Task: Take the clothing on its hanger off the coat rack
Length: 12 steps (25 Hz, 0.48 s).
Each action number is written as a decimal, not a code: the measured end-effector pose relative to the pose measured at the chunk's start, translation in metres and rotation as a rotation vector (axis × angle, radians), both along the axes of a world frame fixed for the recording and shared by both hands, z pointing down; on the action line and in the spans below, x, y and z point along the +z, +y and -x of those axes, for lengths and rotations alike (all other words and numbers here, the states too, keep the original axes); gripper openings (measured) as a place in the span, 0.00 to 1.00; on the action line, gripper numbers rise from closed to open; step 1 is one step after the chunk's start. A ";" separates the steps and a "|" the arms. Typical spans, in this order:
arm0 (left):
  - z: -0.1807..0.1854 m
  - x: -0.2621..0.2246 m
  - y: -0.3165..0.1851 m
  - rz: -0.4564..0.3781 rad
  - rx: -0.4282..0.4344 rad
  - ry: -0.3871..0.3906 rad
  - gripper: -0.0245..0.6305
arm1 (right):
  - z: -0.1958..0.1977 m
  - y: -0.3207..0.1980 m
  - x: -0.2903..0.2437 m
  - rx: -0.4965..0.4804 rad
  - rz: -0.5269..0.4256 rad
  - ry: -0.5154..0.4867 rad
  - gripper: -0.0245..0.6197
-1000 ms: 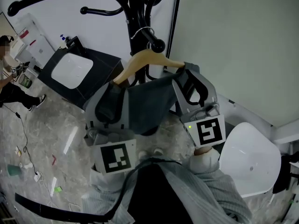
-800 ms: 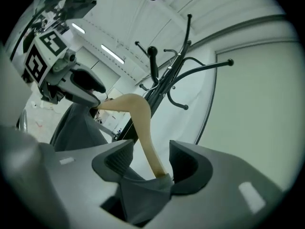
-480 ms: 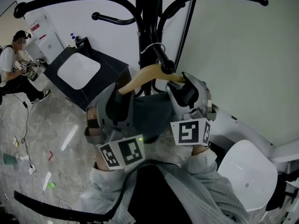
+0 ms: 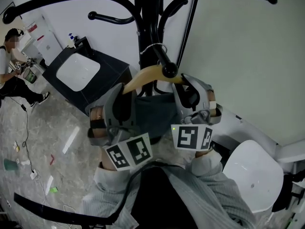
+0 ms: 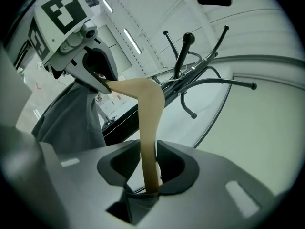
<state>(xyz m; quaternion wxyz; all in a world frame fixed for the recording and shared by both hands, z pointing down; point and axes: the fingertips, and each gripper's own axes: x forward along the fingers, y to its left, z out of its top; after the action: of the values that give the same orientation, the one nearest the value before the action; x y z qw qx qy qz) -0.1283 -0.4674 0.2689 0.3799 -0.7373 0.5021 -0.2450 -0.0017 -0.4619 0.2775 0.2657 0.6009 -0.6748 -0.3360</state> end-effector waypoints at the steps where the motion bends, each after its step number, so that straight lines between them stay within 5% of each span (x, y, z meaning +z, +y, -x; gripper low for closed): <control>1: 0.000 0.000 0.001 0.006 -0.002 0.002 0.20 | 0.000 0.001 0.000 0.004 -0.001 0.006 0.20; 12: -0.012 -0.037 0.024 -0.106 0.041 0.024 0.20 | -0.012 0.029 -0.036 0.075 -0.104 0.003 0.20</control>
<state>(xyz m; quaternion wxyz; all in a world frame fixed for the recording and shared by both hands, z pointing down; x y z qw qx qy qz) -0.1162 -0.4438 0.2315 0.4173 -0.7291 0.5038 -0.2011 0.0102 -0.4334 0.2417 0.2474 0.6382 -0.6332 -0.3613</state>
